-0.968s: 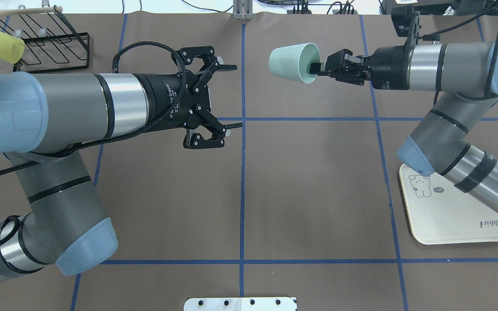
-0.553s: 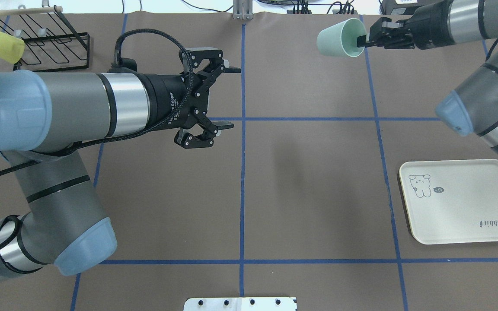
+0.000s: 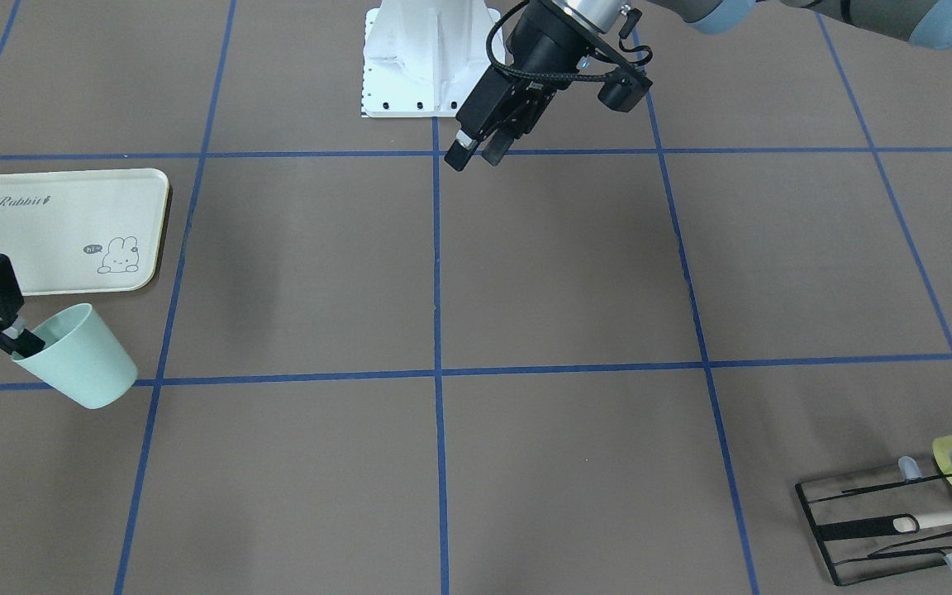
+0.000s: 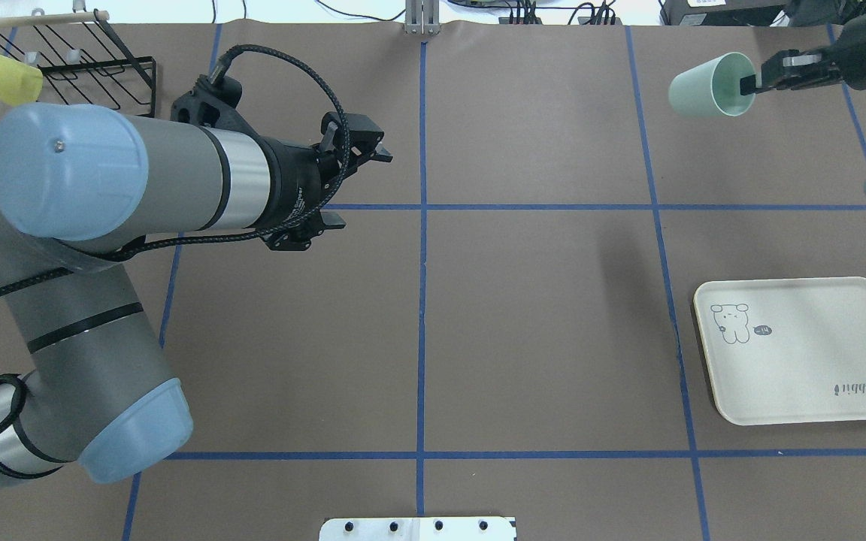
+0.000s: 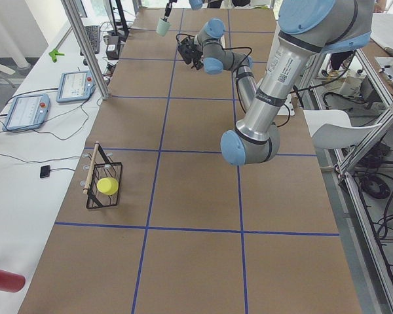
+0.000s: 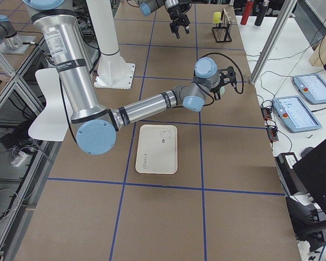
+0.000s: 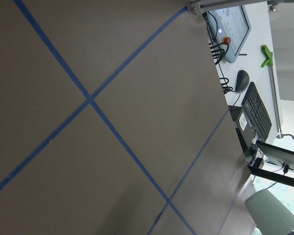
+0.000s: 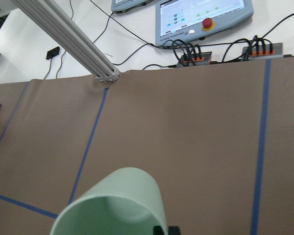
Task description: Left arm grabs green cup and hands to right arm on tray
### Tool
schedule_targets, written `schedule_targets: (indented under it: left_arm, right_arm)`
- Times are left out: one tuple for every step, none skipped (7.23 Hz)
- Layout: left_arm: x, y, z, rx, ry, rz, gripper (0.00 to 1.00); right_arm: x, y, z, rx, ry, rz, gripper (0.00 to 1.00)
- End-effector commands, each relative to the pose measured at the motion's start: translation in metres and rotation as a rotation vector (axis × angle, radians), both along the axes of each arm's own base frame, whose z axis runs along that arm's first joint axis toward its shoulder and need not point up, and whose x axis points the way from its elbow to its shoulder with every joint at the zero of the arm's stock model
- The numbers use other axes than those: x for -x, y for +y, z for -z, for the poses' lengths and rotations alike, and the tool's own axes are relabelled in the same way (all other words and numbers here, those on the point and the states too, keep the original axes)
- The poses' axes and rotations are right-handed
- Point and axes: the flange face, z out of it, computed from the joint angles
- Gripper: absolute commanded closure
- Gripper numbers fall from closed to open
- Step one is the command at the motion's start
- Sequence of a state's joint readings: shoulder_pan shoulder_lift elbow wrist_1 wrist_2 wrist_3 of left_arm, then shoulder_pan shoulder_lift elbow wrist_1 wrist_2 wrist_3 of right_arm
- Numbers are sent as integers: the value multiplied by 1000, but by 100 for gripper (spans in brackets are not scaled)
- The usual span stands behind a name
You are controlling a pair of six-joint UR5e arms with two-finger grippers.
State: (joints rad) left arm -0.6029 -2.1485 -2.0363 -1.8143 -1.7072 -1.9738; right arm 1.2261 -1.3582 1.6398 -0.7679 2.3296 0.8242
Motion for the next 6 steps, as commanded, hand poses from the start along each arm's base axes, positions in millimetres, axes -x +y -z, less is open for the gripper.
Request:
schedule_targets:
  left_arm:
    - [14, -4, -5, -49, -128, -16, 0]
    - [16, -7, -8, -44, -135, -9, 0]
    - [21, -12, -9, -42, -139, 1, 0]
    - [20, -13, -13, -37, -145, 1, 0]
    - [18, -13, -14, -36, -148, -1, 0]
    - [17, -13, -14, -36, -148, -1, 0]
  right_arm:
    - [-16, 46, -70, 26, 81, 50, 100]
    - [-18, 70, -100, 37, 135, 96, 100]
    - [-26, 81, -107, 13, 229, 139, 100]
    - [-30, 86, -93, 32, 364, 184, 100]
    - [-34, 97, -71, 49, 464, 281, 100]
    - [-43, 107, -63, 54, 504, 342, 100]
